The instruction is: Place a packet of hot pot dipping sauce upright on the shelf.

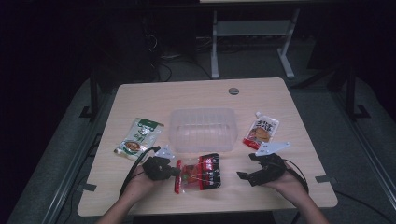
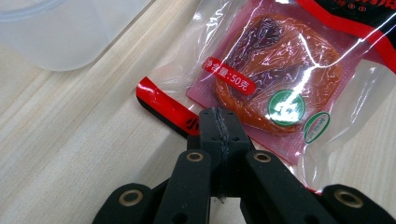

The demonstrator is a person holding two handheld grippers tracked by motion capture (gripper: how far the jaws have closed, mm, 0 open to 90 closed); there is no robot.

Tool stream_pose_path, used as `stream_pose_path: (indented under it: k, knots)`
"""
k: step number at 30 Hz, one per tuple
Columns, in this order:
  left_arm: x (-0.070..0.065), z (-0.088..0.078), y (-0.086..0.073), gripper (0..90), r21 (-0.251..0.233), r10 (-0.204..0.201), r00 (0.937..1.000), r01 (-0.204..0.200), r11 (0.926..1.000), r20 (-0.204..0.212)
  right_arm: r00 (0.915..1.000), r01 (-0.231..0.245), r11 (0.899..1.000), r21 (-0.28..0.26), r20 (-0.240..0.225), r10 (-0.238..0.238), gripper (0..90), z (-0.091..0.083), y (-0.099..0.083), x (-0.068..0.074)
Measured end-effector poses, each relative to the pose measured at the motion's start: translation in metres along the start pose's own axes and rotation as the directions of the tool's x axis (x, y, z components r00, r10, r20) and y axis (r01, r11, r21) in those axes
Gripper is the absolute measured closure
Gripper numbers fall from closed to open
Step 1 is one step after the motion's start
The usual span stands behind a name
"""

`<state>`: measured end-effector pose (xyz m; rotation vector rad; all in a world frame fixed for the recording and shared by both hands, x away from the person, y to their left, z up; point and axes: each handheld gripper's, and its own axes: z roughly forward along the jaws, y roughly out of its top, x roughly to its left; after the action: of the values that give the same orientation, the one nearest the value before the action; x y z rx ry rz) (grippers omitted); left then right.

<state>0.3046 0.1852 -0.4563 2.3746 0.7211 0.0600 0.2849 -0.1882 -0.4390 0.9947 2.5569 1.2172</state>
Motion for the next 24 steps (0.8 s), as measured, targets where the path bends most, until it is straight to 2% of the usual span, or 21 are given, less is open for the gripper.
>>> stream_pose_path:
  k: [12,15,24]
  knots:
    - [0.0,0.0,0.0,89.8,0.001,-0.003,1.0,0.003,1.0,0.002,0.9971,0.004,1.0,0.001,-0.076,-0.004,13.4,0.018,0.019,0.011]
    - [0.001,0.0,0.0,89.8,0.001,-0.003,1.0,0.003,1.0,0.001,0.9939,0.007,1.0,-0.001,-0.11,-0.007,13.6,0.025,0.024,0.015]
    - [0.001,0.0,0.0,89.8,-0.002,-0.009,0.9999,0.009,1.0,0.005,0.9879,0.015,1.0,0.006,-0.155,-0.014,13.7,0.037,0.03,0.023]
